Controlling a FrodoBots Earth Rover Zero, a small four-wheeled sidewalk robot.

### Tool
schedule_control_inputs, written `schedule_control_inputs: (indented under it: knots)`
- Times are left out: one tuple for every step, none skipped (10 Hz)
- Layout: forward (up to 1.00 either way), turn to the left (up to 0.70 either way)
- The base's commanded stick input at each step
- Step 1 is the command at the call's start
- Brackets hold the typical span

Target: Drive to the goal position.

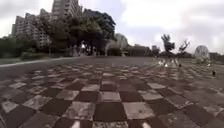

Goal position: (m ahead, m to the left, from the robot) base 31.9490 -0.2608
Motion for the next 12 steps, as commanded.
schedule_control_inputs:
  knots:
    - [0.85, -0.23]
    - [0.85, -0.23]
    - [0.85, 0.00]
    - [0.85, 0.08]
    - [0.85, 0.10]
    - [0.85, 0.11]
    - [0.85, 0.11]
    - [0.85, 0.11]
    - [0.85, 0.11]
    - [0.85, 0.11]
    - [0.85, 0.11]
    - [0.85, 0.11]
